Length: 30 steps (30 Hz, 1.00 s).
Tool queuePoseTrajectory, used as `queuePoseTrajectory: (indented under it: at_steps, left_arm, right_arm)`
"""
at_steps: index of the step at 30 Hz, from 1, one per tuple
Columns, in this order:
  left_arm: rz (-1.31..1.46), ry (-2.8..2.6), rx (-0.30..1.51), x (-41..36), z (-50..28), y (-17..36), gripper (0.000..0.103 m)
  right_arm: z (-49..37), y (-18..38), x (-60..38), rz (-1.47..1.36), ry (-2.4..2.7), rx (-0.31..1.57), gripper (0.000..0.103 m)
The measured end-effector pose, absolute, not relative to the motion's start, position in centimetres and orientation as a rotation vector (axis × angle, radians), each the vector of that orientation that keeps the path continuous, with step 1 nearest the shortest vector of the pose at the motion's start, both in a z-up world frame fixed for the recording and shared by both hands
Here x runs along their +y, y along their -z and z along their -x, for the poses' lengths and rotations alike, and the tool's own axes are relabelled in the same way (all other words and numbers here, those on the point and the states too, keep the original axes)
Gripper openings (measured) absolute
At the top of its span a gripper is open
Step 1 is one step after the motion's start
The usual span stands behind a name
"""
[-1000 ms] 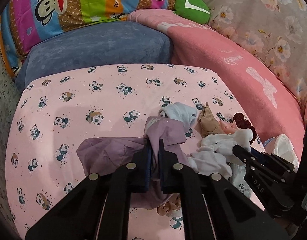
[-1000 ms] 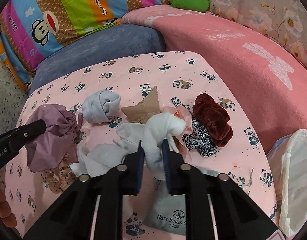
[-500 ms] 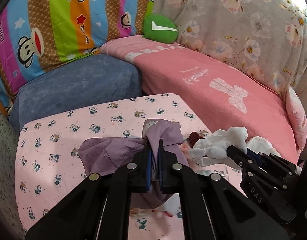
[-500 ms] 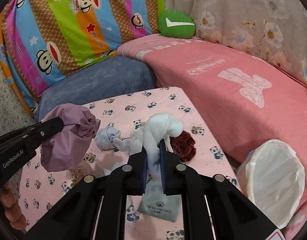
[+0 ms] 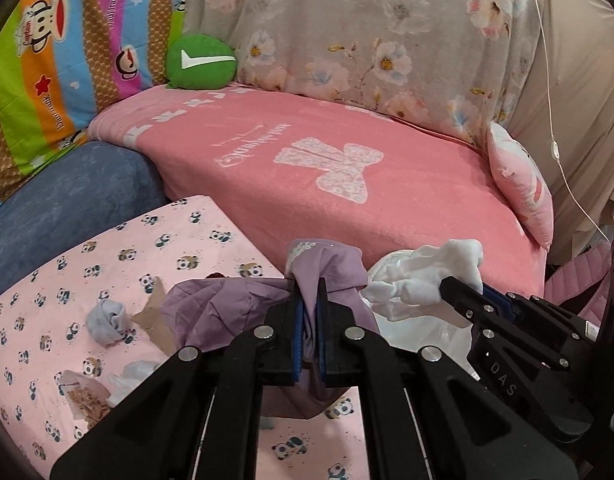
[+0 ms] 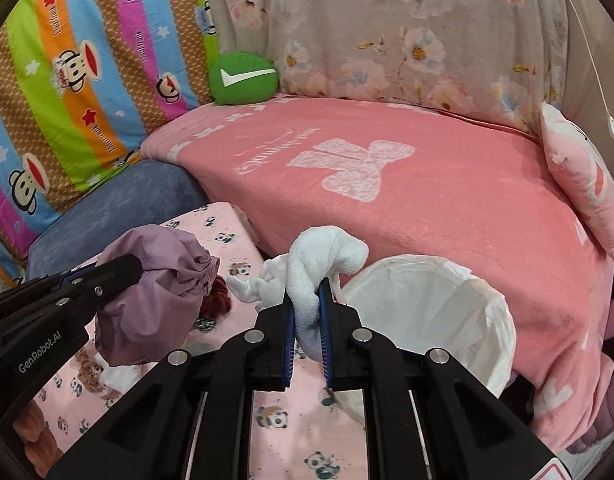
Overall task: Collect trash
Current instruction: 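Carry the purple cap and white glove over the white trash bin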
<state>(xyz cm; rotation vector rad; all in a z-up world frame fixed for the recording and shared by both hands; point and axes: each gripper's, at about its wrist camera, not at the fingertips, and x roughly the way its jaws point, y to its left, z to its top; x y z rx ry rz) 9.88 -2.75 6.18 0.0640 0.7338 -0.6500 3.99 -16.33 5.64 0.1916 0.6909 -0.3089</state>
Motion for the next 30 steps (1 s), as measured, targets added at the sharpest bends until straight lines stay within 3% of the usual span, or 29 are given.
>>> queuePoseTrajectory:
  at_steps: [30]
  left_arm:
    - [-0.182, 0.894, 0.806, -19.2, -7.4, -2.8, 0.005]
  right_arm:
    - [1.1, -0.6, -32.4, -0.271, 0.614, 0.733, 0.012]
